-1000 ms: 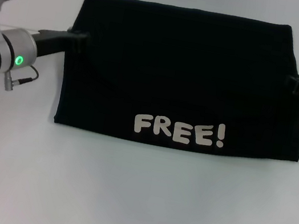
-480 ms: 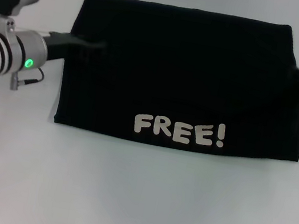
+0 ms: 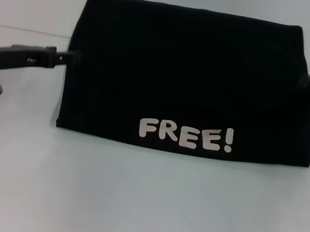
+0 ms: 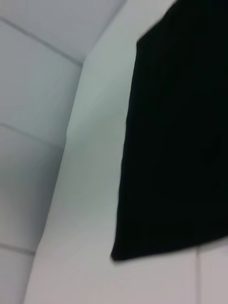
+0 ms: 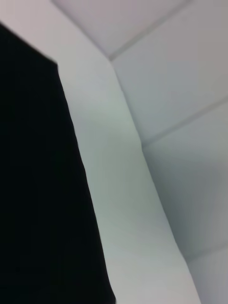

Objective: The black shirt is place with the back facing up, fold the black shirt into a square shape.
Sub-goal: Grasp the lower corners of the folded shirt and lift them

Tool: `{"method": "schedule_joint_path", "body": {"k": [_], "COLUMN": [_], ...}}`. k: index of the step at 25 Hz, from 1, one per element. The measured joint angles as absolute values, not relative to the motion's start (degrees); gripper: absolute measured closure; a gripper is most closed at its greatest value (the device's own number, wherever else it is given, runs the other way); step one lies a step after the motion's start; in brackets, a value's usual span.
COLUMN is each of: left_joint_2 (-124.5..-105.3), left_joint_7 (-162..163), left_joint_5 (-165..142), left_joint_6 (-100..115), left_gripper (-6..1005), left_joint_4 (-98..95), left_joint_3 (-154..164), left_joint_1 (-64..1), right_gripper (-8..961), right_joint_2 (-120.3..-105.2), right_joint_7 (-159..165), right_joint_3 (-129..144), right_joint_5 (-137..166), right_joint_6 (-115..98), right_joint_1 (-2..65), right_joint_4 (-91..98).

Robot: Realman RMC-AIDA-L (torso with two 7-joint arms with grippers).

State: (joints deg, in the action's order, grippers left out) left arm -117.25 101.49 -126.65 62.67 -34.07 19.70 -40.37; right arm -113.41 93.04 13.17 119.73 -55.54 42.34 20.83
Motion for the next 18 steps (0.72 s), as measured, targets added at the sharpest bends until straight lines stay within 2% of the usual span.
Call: {"method": "schedule_joint_path", "body": {"k": [8, 18], "left_joint_2": [-117.61, -119.61], "left_joint_7": [103.0, 102.6], "left_joint_5": [-128.7, -132.3], "left_joint_6": [72.6, 66.5], "left_gripper": [234, 247], "left_joint_4": [-38.0, -35.4], "left_joint_3": [19.8, 24.7], "left_joint_1": [-34.5, -33.2], "right_gripper": [341, 343], "right_joint_2": [-112.39, -112.82], "right_joint_7": [95.1, 95.2], "right_joint_3": [15.4, 16.4], "right_joint_5": [120.0, 120.0], "right_joint_6": [-70.3, -70.9], "right_joint_1": [37.2, 35.8], "right_joint_4": [22.1, 22.1]}}
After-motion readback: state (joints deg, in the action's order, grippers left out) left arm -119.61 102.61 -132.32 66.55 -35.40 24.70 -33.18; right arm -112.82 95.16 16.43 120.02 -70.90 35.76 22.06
